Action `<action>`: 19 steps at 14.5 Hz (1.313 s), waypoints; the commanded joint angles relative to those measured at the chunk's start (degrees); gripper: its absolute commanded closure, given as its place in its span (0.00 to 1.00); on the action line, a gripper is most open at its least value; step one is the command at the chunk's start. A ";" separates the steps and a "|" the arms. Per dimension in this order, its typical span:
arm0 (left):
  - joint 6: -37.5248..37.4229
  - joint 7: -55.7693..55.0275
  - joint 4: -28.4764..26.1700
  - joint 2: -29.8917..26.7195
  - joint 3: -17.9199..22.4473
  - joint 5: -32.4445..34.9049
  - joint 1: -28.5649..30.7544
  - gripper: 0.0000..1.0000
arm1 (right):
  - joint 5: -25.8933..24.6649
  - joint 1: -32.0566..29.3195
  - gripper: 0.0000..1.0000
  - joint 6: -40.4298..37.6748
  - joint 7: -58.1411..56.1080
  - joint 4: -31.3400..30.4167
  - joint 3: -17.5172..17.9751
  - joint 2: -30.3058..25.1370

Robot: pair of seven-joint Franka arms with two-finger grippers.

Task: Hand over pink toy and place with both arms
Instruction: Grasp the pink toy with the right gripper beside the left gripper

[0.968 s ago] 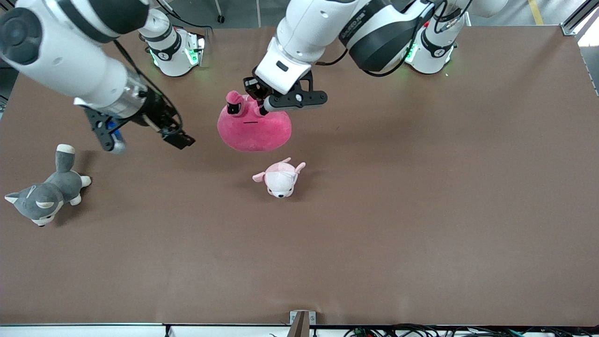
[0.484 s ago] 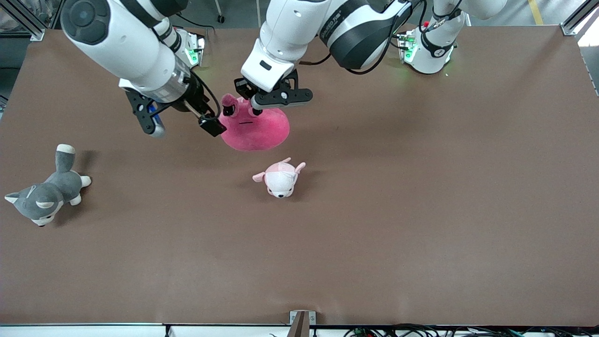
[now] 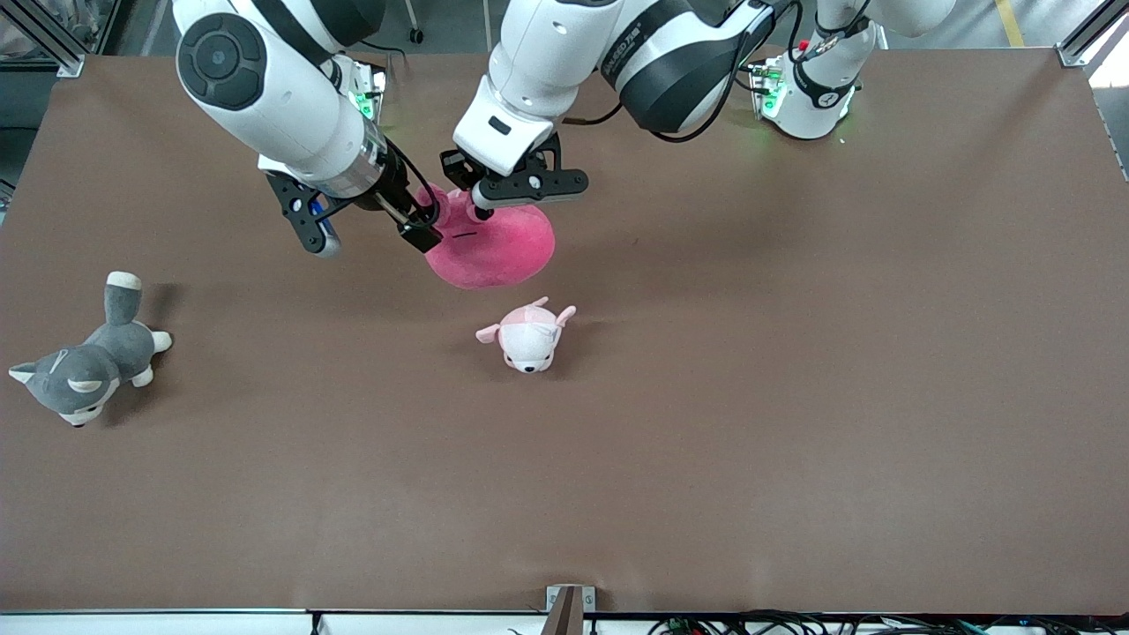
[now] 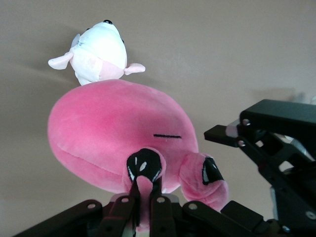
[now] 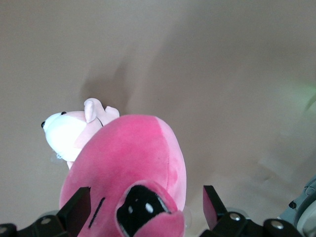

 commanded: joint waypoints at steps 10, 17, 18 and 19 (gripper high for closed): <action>0.17 -0.75 1.71 0.23 0.59 -0.20 -0.55 1.00 | 0.82 2.73 0.65 0.61 1.05 -3.21 -0.52 -2.37; 0.17 -0.75 1.71 -0.03 0.59 -0.20 -0.46 1.00 | 1.25 1.93 0.99 1.05 0.88 -2.68 -0.87 -2.28; 0.17 -0.75 1.71 -0.12 0.59 -0.20 -0.46 1.00 | 1.25 1.85 0.99 1.14 0.79 -2.68 -0.96 -2.37; 0.17 -0.84 1.71 -0.29 0.59 -0.20 -0.46 0.98 | 1.25 1.76 0.99 1.22 0.70 -2.59 -1.05 -2.37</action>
